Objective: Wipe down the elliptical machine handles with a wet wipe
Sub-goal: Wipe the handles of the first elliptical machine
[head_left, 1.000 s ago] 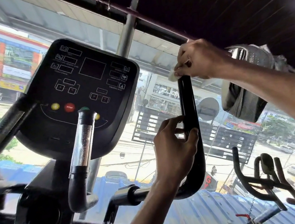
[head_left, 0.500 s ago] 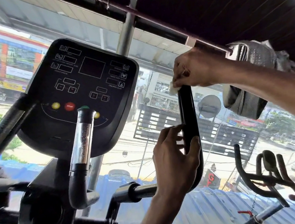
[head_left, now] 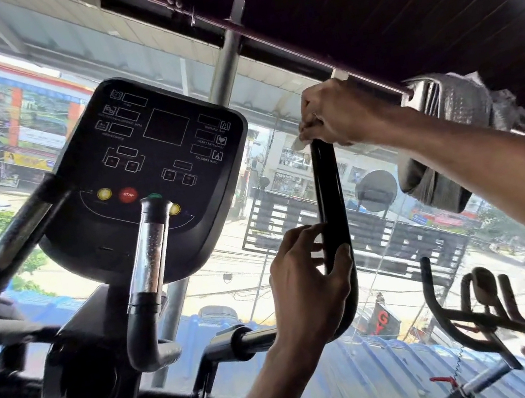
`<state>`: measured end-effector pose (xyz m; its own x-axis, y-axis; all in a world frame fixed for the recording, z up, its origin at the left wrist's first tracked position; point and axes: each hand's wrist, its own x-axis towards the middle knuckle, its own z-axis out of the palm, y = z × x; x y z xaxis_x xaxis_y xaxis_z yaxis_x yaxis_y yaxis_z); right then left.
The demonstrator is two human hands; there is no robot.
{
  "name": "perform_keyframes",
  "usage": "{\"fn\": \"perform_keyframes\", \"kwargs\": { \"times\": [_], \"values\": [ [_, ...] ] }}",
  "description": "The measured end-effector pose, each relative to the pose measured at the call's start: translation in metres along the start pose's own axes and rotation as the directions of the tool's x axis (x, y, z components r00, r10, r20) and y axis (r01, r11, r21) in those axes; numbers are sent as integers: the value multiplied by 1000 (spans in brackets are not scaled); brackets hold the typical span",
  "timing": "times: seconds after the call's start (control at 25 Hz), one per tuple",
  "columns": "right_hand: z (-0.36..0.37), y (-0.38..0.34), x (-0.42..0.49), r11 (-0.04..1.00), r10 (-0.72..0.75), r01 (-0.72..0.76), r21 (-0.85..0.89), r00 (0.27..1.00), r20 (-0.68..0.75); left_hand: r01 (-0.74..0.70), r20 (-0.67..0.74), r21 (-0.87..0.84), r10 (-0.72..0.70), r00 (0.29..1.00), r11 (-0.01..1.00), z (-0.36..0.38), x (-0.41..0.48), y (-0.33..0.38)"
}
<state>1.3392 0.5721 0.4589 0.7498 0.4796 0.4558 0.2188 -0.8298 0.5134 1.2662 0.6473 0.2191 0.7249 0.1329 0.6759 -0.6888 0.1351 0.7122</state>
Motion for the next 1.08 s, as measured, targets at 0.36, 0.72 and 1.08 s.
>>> {"fn": "perform_keyframes", "kwargs": {
  "times": [0.36, 0.72, 1.08],
  "values": [
    [-7, -5, -5, 1000, 28, -28, -3, 999, 46, -26, 8, 85, 25, 1000, 996, -3, -4, 3],
    [3, -8, -33, 997, -28, 27, 66, 999, 21, 14, -14, 144, -12, 1000, 989, -20, -32, -6],
    [32, -49, -135, 963, -142, 164, 216, 983, -113, 57, 13, 169, -60, 998, 984, -26, -55, 1]
  ]
}}
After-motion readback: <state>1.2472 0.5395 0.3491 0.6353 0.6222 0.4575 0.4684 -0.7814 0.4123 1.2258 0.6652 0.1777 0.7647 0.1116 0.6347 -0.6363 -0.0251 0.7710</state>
